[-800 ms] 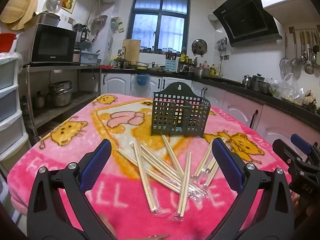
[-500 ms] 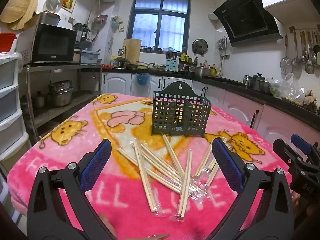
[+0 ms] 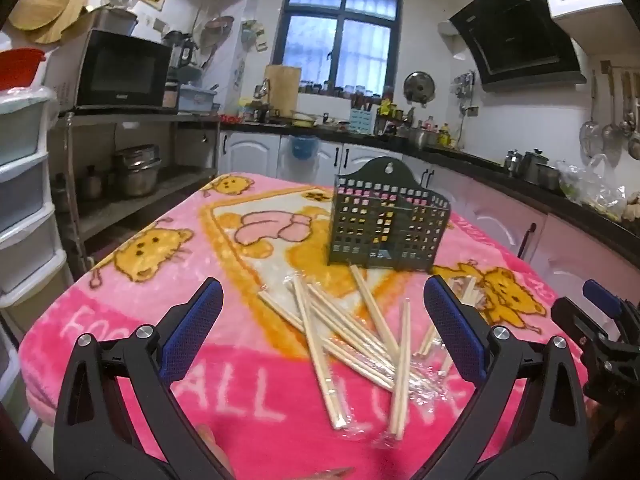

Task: Organize utensils
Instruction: 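Move the left tool toward the chopstick pile in front of the caddy, then close the left gripper on a wooden chopstick from the pile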

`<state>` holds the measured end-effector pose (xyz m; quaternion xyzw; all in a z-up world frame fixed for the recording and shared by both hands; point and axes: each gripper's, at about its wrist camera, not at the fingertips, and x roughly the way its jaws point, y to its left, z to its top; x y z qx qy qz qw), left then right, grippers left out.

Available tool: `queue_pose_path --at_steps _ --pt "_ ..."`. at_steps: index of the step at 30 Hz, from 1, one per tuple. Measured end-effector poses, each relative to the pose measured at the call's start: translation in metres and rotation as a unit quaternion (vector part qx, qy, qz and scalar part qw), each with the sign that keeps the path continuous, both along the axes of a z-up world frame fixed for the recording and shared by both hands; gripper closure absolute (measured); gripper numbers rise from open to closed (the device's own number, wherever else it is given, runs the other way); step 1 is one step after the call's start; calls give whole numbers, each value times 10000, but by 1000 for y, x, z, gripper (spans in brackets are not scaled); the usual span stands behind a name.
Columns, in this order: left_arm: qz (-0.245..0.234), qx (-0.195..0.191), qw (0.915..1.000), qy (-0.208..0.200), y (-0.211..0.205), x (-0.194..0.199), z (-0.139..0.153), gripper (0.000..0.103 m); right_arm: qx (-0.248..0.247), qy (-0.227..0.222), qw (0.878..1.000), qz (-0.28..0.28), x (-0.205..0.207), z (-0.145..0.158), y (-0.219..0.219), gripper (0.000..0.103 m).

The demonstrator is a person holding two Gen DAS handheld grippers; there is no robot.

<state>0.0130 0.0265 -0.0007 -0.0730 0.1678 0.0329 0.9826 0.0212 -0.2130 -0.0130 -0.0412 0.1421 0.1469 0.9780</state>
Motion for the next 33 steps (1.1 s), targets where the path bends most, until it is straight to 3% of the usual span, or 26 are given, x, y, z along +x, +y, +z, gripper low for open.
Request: queue_pose_path --at_steps 6,9,20,25,31,33 --pt "5 -140 9993 340 13 18 -1 10 -246 -78 9994 246 15 4 11 6" --pt "-44 -146 9986 509 18 31 0 10 -145 82 9993 344 25 3 13 6" --pt "-642 -341 9944 768 25 74 -1 10 -257 309 9982 441 58 13 17 6" --pt "-835 -388 9895 1117 31 105 -3 10 -281 413 9982 326 74 15 11 6" --pt "-1073 -425 9792 1671 39 143 -15 28 -225 606 9978 111 97 14 -3 6" --pt "-1074 -432 9764 1820 42 153 -21 40 -187 677 9975 57 106 14 -10 6"
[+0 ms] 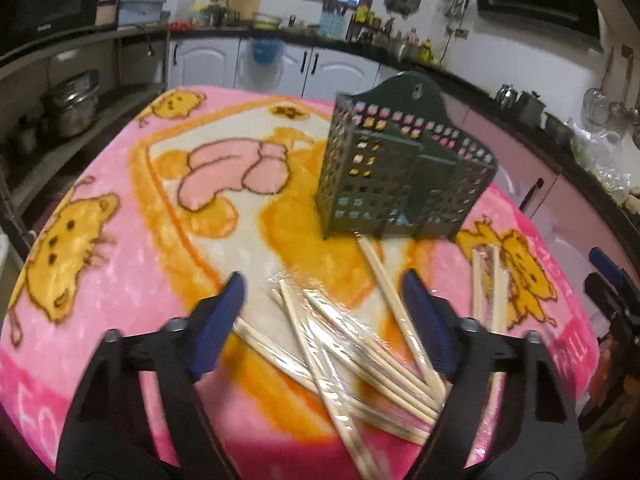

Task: Organize utensils
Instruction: 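Close the left gripper on a wooden chopstick from the pile, then lift the chopstick with the left gripper above the green caddy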

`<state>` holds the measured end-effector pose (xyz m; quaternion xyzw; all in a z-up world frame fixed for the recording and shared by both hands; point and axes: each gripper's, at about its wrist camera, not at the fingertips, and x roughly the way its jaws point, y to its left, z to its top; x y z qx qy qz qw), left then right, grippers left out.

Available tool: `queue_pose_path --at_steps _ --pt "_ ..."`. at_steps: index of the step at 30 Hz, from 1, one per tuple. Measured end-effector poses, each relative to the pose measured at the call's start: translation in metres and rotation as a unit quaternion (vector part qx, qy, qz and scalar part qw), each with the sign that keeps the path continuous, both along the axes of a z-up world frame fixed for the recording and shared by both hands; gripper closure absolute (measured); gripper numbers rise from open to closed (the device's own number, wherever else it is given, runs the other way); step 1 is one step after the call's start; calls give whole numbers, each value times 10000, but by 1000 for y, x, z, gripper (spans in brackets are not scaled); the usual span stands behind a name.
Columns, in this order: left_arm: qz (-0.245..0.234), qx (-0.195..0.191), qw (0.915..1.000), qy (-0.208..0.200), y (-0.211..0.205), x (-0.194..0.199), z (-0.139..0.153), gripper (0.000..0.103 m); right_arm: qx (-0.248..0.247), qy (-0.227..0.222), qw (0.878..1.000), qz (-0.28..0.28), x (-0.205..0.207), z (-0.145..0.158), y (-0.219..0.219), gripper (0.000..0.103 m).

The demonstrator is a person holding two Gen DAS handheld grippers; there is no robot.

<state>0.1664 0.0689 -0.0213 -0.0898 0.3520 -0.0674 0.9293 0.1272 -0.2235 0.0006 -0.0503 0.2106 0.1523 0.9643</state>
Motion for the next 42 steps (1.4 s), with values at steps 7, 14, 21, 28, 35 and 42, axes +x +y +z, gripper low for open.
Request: queue_pose_path --at_steps 7,14,21,28,35,42 --pt "-170 107 9994 291 4 25 -12 59 61 416 9988 -233 32 -5 -22 8" --pt "-271 111 9980 568 5 44 -26 67 358 1362 9896 -301 71 -22 -40 25" --pt "-341 43 9968 718 7 53 -34 76 913 2394 9659 -371 114 -48 -59 45" --pt "-350 -52 9960 818 12 60 -36 86 1757 3190 9306 -353 145 -67 -71 53" --pt "-388 -152 9957 829 14 63 -35 96 1733 3317 9254 -594 165 -71 -75 86" --pt "-422 -149 9968 657 14 63 -23 101 1847 3066 9325 -483 168 -61 -76 98"
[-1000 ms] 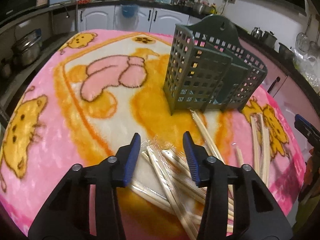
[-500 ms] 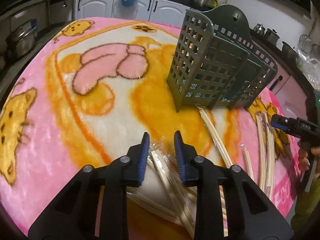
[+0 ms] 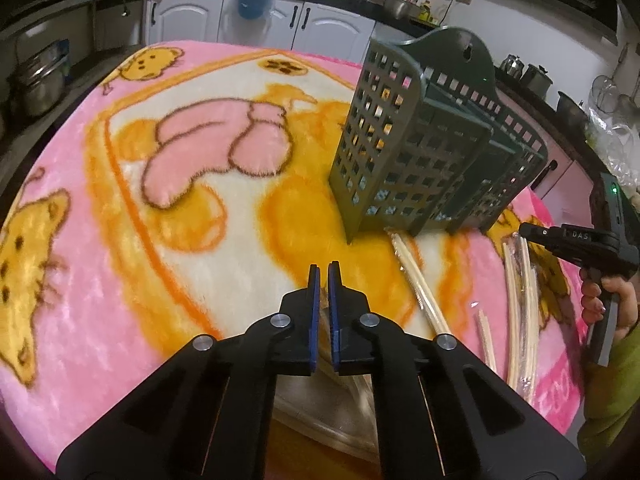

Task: Organize utensils
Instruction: 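Lift the chopstick with the left gripper above the green caddy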

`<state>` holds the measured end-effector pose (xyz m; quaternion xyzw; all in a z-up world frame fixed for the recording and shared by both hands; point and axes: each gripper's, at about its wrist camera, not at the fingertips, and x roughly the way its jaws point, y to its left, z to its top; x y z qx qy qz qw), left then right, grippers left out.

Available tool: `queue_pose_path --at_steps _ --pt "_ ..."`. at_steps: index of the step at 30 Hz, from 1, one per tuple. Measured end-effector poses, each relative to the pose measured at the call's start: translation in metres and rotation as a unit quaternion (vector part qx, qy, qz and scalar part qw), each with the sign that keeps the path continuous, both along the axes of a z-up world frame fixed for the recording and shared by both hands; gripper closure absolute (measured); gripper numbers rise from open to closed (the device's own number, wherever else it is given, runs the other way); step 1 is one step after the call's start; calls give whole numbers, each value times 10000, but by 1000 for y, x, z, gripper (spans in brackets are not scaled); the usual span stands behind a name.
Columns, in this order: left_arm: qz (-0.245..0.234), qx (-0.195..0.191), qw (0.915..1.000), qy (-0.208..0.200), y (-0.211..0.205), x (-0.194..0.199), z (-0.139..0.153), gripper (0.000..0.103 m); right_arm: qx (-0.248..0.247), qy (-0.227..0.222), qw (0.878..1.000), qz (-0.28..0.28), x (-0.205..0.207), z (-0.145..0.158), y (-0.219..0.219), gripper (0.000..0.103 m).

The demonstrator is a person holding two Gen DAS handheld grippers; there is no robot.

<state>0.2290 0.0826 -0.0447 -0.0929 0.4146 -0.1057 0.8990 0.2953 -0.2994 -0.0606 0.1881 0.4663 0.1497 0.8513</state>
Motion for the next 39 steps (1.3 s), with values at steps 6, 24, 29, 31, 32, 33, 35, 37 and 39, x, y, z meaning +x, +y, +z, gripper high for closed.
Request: queue_pose_path --at_steps 6,24,29,31,32,33,35,37,39 --pt "6 -73 9996 -266 2 -3 22 102 51 -551 9984 105 -9 30 6 98" --pt "-276 -263 9890 -1432 -19 -32 119 103 6 -2479 9608 1239 -84 144 66 99" --pt "-377 -288 9834 -1749 -27 -39 147 103 -23 -2787 9497 1429 -96 169 78 99" --pt "-421 -322 9812 -1857 -30 -40 157 103 -32 -2894 9459 1469 -98 178 81 99" --pt "-434 -319 9803 -1902 -31 -40 161 103 -45 -2932 9446 1474 -99 180 82 99" --pt "-460 -314 9788 -1971 -34 -40 168 103 -55 -2980 9431 1475 -99 185 83 99" --pt "-488 -319 9771 -2048 -37 -38 176 103 -53 -3055 9410 1458 -98 196 83 99" --pt "-507 -335 9753 -2123 -40 -34 186 103 -58 -3137 9385 1445 -98 203 84 99" --pt "-522 -322 9733 -2212 -44 -31 195 103 -68 -3247 9350 1426 -97 213 84 99"
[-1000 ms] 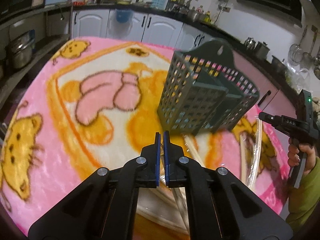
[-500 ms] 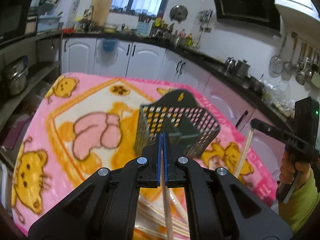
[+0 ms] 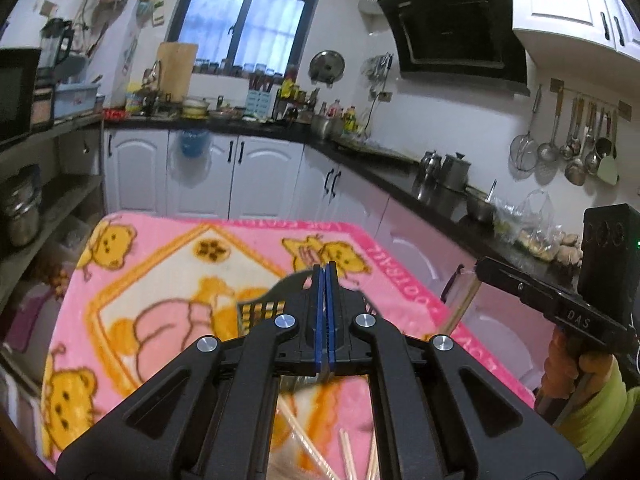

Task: Organize utensils
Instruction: 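Lift the chopstick with the left gripper above the green caddy, then lower the chopstick into the caddy and open the left gripper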

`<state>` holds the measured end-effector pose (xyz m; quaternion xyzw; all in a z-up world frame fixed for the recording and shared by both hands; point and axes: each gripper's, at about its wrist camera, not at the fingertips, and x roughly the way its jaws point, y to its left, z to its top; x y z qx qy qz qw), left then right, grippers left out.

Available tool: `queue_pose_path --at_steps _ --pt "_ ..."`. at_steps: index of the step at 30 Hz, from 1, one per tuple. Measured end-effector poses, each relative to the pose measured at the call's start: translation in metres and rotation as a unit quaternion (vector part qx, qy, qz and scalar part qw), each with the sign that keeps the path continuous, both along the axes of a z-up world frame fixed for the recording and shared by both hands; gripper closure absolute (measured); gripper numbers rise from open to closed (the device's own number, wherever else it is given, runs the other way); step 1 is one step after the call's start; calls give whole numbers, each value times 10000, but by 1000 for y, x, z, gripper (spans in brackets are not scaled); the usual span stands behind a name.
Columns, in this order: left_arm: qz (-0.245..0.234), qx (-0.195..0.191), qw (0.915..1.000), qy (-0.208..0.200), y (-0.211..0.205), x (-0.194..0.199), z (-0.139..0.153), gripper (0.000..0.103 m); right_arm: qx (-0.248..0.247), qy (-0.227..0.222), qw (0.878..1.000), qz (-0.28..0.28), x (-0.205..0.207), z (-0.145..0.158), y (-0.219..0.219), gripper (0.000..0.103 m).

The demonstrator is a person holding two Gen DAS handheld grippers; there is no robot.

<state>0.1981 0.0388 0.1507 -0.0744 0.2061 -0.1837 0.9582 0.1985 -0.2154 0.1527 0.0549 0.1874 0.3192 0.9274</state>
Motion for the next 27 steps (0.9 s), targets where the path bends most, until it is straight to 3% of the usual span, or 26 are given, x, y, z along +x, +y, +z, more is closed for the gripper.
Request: queue_pose_path --at_steps 11,17,22,27 --pt "-76 -52 9987 -494 -21 23 51 103 95 -632 9976 -257 17 47 -4 100" --pt "31 -198 9980 -600 -19 37 67 103 136 -736 9966 -332 34 62 0 100" --pt "104 -90 9982 -592 -22 52 65 103 47 -794 9956 -489 49 58 8 100" --pt "79 -127 9994 -319 -19 69 44 103 -90 -696 9956 -615 67 38 17 100"
